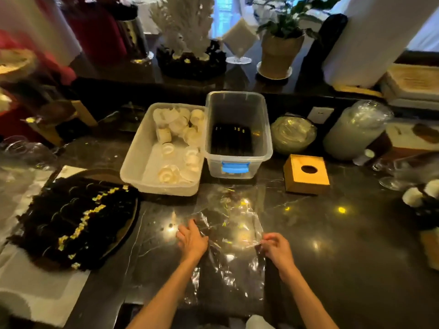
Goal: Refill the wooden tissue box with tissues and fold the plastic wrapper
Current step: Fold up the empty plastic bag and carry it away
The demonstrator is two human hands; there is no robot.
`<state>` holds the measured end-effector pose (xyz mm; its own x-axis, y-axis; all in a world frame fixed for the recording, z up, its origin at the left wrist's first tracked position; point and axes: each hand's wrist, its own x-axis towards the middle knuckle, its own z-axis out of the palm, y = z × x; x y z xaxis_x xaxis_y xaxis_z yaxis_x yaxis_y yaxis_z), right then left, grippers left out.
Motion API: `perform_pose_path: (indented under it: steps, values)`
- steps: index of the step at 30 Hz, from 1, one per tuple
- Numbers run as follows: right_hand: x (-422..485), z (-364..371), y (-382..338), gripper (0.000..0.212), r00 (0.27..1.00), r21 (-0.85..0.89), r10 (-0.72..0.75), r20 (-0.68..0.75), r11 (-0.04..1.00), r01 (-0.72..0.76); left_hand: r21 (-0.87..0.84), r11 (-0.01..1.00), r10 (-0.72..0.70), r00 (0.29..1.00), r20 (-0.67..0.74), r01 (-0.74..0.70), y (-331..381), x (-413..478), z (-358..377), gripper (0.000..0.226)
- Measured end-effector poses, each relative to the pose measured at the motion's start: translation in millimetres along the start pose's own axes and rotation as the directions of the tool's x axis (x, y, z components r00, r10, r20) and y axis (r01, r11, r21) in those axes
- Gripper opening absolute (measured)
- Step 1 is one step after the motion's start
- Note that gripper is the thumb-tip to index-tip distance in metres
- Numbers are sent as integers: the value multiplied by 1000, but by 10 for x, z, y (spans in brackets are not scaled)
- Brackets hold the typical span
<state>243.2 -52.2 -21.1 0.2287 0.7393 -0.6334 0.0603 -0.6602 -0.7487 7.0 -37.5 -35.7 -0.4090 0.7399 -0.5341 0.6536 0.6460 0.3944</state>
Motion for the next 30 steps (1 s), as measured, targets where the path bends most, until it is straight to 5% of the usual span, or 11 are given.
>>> perform_pose_path:
  steps: [3,7,10,14,17,30]
  values:
    - [-128,-243,18,17,999,145,-41,26,989,37,87,996,18,1000,-9,-17,137,-72,124,88]
    - [-155,-729,22,28,999,264,-45,15,964,39,-176,984,4,997,77,10,358,-102,264,91]
    - [-128,-1236,67,33,995,362,-1,98,932,-35,-532,841,111,931,347,98,614,-238,357,63]
    - [-60,-1909,109,31,994,384,33,105,921,-71,-538,843,313,827,468,-14,994,-416,533,8]
    - [9,-2405,63,29,997,305,42,63,950,-59,-590,806,415,764,494,-56,1307,-549,627,1]
    - [396,-3206,-1597,28,934,221,-308,184,938,265,-717,579,703,683,199,-388,2548,-839,-415,23]
